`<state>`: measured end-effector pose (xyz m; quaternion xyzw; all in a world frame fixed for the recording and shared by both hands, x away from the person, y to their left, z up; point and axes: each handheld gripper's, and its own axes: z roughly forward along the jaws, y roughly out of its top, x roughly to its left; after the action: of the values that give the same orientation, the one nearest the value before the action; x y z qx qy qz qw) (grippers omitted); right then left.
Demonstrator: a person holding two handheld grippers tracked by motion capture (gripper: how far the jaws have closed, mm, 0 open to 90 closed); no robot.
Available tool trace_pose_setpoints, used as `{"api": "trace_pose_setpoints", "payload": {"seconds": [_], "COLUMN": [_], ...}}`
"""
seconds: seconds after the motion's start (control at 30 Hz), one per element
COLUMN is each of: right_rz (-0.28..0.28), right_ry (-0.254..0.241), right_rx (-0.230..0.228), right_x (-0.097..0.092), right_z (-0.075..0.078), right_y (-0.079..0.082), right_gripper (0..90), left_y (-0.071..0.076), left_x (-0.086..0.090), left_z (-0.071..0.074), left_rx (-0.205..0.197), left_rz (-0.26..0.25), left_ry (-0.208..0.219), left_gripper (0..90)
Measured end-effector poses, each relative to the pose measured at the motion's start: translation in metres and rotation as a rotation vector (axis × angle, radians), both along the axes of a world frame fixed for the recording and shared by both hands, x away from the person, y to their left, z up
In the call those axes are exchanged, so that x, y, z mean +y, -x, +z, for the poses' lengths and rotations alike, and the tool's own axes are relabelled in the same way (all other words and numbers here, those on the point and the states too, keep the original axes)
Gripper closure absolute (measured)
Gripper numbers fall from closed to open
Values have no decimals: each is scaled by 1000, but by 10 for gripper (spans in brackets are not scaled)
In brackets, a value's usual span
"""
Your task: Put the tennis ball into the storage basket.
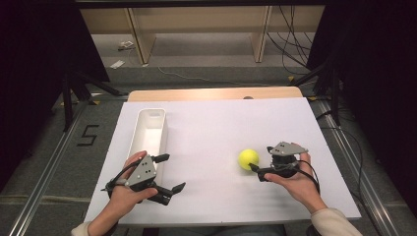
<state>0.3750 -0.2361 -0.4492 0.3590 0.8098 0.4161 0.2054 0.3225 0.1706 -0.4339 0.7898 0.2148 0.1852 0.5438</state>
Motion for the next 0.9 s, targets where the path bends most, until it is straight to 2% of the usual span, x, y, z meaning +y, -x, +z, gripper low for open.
{"api": "trace_pose_setpoints", "payload": {"seconds": [0.33,0.9], "right_rz": [33,56], "right_ry": [22,52], "right_rx": [17,51], "right_x": [14,29], "right_z": [-6,-16], "right_y": [-9,-21], "right_gripper": [121,113], "left_y": [0,0], "left_x": [0,0], "left_z": [0,1], "left_rx": [-2,-2], "left_rz": [1,-6], "left_ry": [1,2], "left_gripper": [0,0]}}
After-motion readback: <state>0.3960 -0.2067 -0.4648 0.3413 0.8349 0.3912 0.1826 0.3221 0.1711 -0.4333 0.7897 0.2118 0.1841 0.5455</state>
